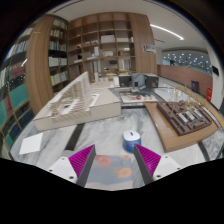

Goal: Arrange mouse

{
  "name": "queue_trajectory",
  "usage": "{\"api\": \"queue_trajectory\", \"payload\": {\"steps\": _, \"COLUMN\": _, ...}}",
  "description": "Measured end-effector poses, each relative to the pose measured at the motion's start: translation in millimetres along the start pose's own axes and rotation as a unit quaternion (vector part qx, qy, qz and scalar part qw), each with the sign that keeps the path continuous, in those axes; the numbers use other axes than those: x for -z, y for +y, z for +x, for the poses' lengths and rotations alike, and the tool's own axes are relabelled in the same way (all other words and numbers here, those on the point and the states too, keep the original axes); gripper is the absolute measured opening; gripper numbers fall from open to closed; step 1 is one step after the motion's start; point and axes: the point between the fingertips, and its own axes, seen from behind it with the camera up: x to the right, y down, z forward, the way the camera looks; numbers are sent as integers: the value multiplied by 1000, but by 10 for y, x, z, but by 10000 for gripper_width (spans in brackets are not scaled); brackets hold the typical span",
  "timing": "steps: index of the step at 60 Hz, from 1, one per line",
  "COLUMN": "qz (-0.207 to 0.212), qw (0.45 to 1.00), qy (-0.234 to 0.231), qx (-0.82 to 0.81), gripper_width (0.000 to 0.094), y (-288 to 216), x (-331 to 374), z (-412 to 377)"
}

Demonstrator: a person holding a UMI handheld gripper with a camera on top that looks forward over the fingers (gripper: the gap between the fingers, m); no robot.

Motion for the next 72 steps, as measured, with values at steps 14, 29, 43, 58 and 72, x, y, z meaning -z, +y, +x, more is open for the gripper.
{"api": "queue_trajectory", "payload": {"steps": 14, "qz": -36, "qw": 999, "qy": 32, "qx": 15, "gripper_width": 776, "y": 80, "x": -999, "z": 631}}
{"api": "queue_trajectory", "payload": {"steps": 29, "qz": -63, "qw": 997, "qy": 37, "qx": 33, "gripper_width": 548, "y": 141, "x": -1522, "z": 730}}
{"api": "queue_trajectory", "payload": {"steps": 43, "qz": -80, "qw": 996, "qy": 40, "qx": 26, "gripper_width": 401, "y": 178, "x": -1514, "z": 736}}
{"api": "queue_trajectory", "payload": {"steps": 58, "qz": 4, "qw": 1000, "qy": 3, "qx": -9, "gripper_width": 384, "y": -122, "x": -228, "z": -132}}
{"api": "queue_trajectory", "payload": {"steps": 72, "qz": -46, "qw": 998, "qy": -5, "qx": 40, "gripper_width": 386, "y": 773, "x": -162, "z": -626}}
